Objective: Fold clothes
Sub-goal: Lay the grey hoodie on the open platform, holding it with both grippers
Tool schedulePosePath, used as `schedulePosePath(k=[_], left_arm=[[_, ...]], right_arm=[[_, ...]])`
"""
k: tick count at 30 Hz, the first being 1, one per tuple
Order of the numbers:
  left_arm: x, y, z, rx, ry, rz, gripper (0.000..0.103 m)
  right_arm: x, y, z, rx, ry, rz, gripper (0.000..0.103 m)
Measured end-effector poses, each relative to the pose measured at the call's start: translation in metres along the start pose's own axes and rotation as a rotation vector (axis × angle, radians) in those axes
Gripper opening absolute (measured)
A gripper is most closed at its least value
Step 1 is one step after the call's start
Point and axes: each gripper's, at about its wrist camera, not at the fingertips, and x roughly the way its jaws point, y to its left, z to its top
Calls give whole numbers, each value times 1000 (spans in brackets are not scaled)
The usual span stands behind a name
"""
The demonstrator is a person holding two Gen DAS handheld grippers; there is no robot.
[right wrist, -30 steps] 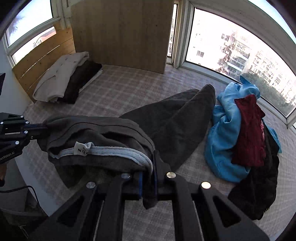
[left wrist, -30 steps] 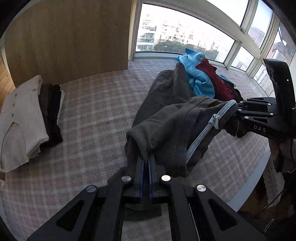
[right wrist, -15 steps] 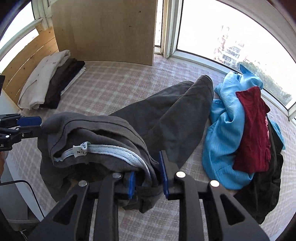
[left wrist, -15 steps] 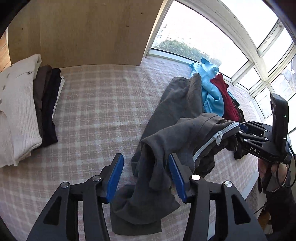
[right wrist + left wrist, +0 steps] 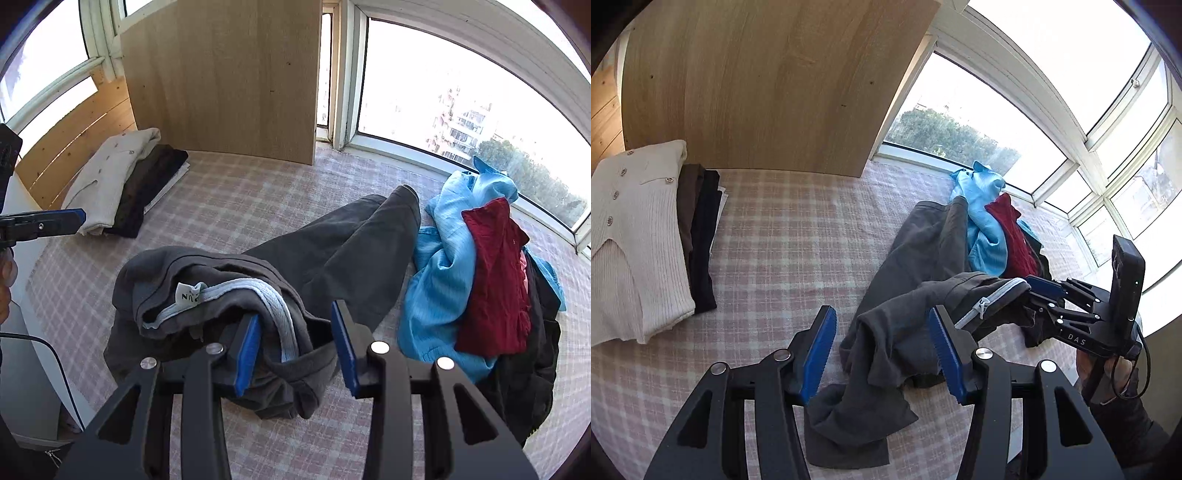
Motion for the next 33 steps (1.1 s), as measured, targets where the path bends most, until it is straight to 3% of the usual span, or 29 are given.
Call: schedulePosePath(k=[9,13,20,24,26,27,30,33], left_arm=[[-11,-13,-33,127,-23,101,51],[-6,-23,-65,209,5,140,51],[45,-46,-96,364,86,194,51],[78,-54,-87,423,81,252,50],[93,-52,-76,413,89,242,29],[98,-47,-68,379,102,215,6],[96,-29,-44,281,87,136,6],[73,-6,-21,230,11,186,6]], right_arm=[[-36,-15,-19,37,-77,26,38],[-38,-27,-42,45,-60,35,50],[10,-33,-84,-32,64,-31,51],[36,-37,-90,-26,94,-23,51],[44,-39,-86,-19,94,-10,51],[47,-42,-83,-15,94,-8,51],[56,-49,-75,-4,98,-5,51],[60,-55,-62,8,93,28,51]])
